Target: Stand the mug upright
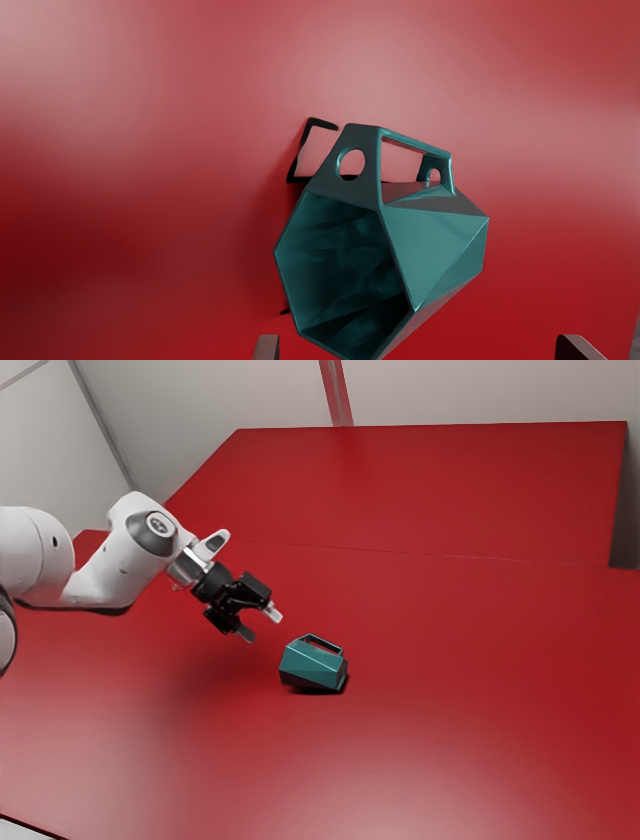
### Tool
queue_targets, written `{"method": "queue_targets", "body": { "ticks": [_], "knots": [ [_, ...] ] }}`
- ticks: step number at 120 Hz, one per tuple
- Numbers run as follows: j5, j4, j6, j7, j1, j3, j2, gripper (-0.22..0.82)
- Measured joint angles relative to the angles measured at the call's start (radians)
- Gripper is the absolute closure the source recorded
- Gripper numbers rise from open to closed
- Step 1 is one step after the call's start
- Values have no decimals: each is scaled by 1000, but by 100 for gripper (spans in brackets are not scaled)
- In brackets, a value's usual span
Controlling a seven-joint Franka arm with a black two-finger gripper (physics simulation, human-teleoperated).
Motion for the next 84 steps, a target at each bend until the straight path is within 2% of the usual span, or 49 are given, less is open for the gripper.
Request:
{"method": "queue_targets", "body": {
  "ticks": [35,73,77,84],
  "knots": [
    [-126,-9,35,116,-19,-19,70,0],
    [-204,-45,35,198,-28,-41,76,0],
    [-208,-48,34,204,-28,-41,76,3],
    [-212,-49,26,215,-26,-42,76,17]
  ]
}}
